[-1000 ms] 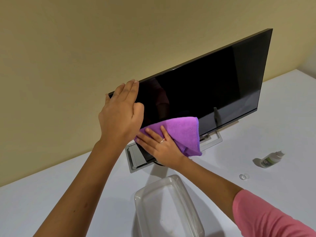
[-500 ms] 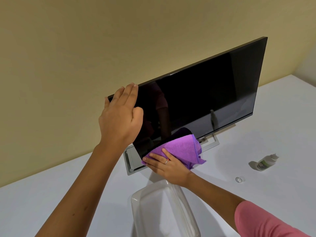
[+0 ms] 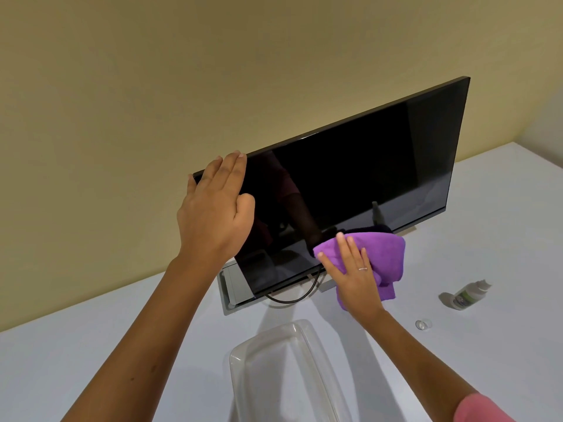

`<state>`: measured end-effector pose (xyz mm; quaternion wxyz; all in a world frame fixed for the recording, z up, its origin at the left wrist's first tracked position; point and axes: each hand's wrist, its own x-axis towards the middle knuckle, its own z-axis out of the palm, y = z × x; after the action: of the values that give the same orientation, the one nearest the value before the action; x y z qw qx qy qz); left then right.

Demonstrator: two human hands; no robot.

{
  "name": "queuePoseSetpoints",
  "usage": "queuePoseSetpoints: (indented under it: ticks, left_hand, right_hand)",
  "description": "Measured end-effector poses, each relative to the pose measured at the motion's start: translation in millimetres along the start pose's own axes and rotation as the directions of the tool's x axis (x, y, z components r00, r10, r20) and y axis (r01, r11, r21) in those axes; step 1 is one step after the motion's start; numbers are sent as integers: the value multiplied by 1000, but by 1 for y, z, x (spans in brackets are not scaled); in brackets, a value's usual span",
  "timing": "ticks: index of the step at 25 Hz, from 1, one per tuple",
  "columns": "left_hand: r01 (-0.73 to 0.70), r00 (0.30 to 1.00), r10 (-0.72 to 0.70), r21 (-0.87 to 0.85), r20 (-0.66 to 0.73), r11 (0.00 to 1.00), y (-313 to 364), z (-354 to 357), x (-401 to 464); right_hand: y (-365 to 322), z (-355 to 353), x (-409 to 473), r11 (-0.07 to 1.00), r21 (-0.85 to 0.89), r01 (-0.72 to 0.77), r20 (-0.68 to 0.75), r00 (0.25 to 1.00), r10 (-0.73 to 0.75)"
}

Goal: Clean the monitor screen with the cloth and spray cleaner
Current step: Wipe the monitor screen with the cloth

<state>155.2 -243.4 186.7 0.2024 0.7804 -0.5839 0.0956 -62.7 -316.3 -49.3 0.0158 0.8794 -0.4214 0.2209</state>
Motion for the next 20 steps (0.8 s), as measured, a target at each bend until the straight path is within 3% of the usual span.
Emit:
queuePoseSetpoints:
  ticks: [2, 4, 5, 8, 10, 15, 17, 19, 20]
  left_hand:
    - [1, 1000, -1, 0, 0, 1000, 0, 1, -1]
    - [-1, 1000, 1, 0, -5, 1000, 0, 0, -1]
    - [-2, 1000, 2, -1, -8, 1000, 0, 0, -2]
    - [-1, 1000, 1, -3, -8, 1000, 0, 0, -2]
    - [-5, 1000, 5, 1, -9, 1000, 0, 0, -2]
    - [-6, 1000, 6, -9, -26, 1000, 0, 2, -3]
    - [-1, 1000, 1, -12, -31, 1000, 1, 4, -3]
    - [6, 999, -7, -16, -37, 1000, 0, 5, -3]
    - [8, 999, -9, -20, -41, 1000, 1, 5, -3]
  right_hand:
    - [-9, -3, 4, 940, 222, -260, 85, 965, 248]
    - [-19, 9, 4, 909, 306, -284, 90, 959, 270]
    - [-25, 13, 4, 928, 275, -251, 94, 968, 234]
    - [-41, 22, -4, 977, 204, 55, 65, 996, -69]
    - [-52, 23, -3, 942, 57, 330, 7, 944, -331]
    - [-74, 17, 1, 919, 143, 368, 33, 926, -376]
    - [-64, 16, 2, 916, 58, 398, -4, 917, -398]
    - [-50, 7, 2, 964, 98, 249, -7, 968, -249]
    - [-44, 1, 3, 966, 254, 43, 12, 999, -48]
